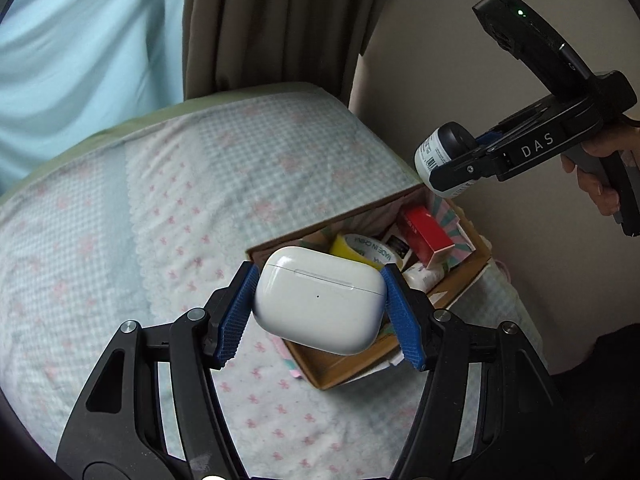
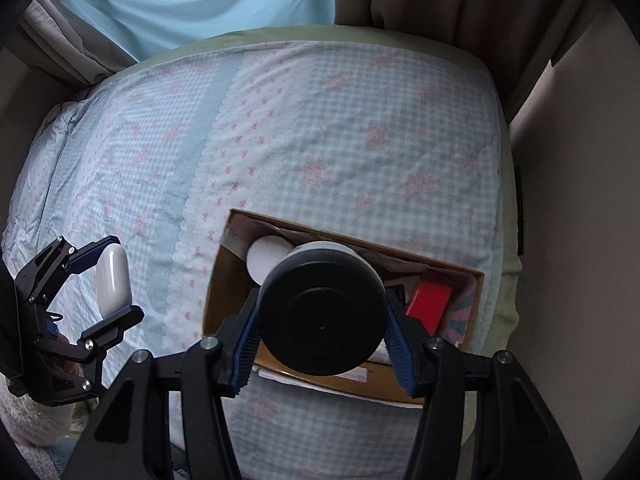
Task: Organize rigid objects
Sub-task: 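Carry earbud case and black-lidded jar into the cardboard box and release both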
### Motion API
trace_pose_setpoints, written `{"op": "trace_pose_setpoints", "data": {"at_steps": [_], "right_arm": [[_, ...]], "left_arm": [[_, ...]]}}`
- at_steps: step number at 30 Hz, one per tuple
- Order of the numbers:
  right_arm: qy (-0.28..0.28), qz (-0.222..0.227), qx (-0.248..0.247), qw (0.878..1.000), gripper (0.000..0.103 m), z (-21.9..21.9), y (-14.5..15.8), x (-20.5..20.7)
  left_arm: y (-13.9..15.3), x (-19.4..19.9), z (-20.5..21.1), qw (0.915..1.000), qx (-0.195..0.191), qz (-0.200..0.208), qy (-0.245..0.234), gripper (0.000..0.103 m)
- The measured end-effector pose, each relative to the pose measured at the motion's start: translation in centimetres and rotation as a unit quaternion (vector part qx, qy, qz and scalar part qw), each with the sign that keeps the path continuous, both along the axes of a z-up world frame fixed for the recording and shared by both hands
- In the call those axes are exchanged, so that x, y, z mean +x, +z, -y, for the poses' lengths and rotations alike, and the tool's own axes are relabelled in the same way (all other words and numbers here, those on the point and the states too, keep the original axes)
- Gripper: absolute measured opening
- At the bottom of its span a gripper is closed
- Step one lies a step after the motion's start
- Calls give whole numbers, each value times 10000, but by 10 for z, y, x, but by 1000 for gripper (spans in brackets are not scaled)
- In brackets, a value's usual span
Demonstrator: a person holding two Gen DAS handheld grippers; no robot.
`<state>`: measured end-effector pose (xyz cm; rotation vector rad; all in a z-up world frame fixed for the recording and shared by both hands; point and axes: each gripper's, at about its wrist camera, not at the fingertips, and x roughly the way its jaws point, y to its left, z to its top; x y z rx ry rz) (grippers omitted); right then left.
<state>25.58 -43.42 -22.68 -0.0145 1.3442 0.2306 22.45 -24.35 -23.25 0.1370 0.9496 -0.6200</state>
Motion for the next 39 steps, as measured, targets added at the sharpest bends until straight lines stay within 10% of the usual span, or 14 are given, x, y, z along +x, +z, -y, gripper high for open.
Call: {"op": "trace_pose_setpoints", "data": {"at_steps": [16,39], "right_arm": [[621,-120,11,9980,52,60,-96,8],[1402,-480,-302,9885,52,12,-151,38]], "left_arm": [[-100,7,76,9943,626,-783,375,60],[-162,14,85,9765,1467,-1483,536,60]]}}
